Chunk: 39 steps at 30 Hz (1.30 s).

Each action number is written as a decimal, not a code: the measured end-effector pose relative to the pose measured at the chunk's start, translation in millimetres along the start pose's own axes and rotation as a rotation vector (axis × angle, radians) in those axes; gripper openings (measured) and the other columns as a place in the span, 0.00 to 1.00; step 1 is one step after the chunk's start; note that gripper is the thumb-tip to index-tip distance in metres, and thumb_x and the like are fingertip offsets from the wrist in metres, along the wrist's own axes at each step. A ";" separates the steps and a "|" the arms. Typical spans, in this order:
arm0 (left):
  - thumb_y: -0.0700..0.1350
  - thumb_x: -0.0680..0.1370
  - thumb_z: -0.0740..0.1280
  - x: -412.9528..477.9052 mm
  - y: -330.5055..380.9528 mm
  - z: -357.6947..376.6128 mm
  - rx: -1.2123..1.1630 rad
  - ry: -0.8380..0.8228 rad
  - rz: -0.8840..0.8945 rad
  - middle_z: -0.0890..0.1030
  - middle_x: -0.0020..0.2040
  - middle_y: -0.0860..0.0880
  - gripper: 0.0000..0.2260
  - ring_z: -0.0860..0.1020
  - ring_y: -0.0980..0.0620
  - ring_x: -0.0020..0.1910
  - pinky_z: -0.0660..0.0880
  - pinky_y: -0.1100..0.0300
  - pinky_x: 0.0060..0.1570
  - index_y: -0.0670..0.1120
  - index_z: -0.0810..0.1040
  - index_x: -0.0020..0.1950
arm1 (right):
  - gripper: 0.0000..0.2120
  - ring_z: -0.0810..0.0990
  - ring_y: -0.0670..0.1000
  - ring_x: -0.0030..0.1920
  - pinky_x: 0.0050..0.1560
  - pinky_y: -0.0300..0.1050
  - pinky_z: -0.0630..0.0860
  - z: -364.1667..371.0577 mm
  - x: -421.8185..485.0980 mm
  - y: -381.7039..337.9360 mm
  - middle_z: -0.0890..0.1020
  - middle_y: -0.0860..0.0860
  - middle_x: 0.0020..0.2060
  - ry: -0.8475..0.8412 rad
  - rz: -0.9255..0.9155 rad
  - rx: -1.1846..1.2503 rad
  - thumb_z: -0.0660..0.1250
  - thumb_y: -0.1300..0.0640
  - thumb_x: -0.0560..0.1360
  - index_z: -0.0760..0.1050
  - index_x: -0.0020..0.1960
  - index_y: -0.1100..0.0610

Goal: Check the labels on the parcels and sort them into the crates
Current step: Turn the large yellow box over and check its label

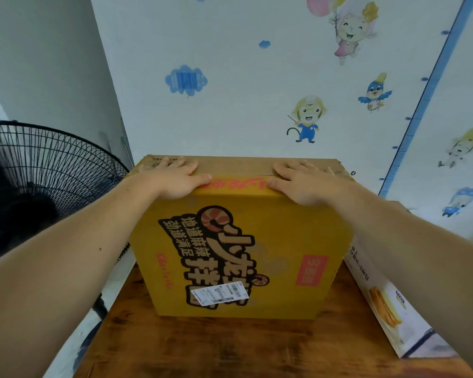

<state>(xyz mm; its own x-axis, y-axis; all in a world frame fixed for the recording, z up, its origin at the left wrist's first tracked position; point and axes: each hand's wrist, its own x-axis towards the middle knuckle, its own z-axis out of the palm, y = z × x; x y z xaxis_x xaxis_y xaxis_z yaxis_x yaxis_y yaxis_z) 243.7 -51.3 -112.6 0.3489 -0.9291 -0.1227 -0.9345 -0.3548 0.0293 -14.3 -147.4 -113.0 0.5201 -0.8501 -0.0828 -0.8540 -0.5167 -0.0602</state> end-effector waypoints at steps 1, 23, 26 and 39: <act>0.72 0.76 0.43 1.2 -0.4 1.0 -0.004 0.002 -0.003 0.43 0.81 0.53 0.35 0.43 0.46 0.79 0.43 0.33 0.74 0.59 0.44 0.80 | 0.33 0.47 0.53 0.80 0.74 0.70 0.46 1.0 0.3 0.8 0.49 0.45 0.80 0.024 -0.006 0.010 0.43 0.29 0.78 0.48 0.79 0.40; 0.71 0.78 0.44 -12.2 2.8 -1.4 -0.054 0.012 -0.035 0.44 0.81 0.50 0.34 0.44 0.44 0.79 0.43 0.37 0.74 0.57 0.46 0.81 | 0.35 0.61 0.53 0.76 0.74 0.56 0.56 19.1 -16.9 -15.1 0.63 0.47 0.76 0.237 -0.112 -0.074 0.39 0.30 0.77 0.56 0.78 0.44; 0.71 0.77 0.44 -14.3 0.1 -0.8 -0.039 0.012 -0.047 0.44 0.81 0.51 0.35 0.44 0.44 0.79 0.44 0.34 0.74 0.57 0.46 0.80 | 0.35 0.61 0.53 0.76 0.75 0.56 0.56 18.2 -16.7 -15.3 0.63 0.47 0.77 0.237 -0.116 -0.068 0.40 0.30 0.77 0.56 0.78 0.44; 0.73 0.76 0.42 -15.7 -14.1 2.4 0.007 0.038 0.034 0.47 0.81 0.49 0.37 0.47 0.47 0.80 0.48 0.41 0.77 0.55 0.48 0.81 | 0.32 0.59 0.51 0.77 0.75 0.53 0.54 14.7 -24.0 -13.7 0.61 0.46 0.77 0.222 -0.122 -0.059 0.41 0.32 0.78 0.55 0.79 0.43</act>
<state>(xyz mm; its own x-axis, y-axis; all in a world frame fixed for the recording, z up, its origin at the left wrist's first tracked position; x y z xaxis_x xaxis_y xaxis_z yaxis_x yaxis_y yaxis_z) 251.2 -31.4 -113.4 0.3196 -0.9438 -0.0844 -0.9462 -0.3227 0.0257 -15.0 -118.5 -124.7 0.6102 -0.7794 0.1420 -0.7876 -0.6162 0.0025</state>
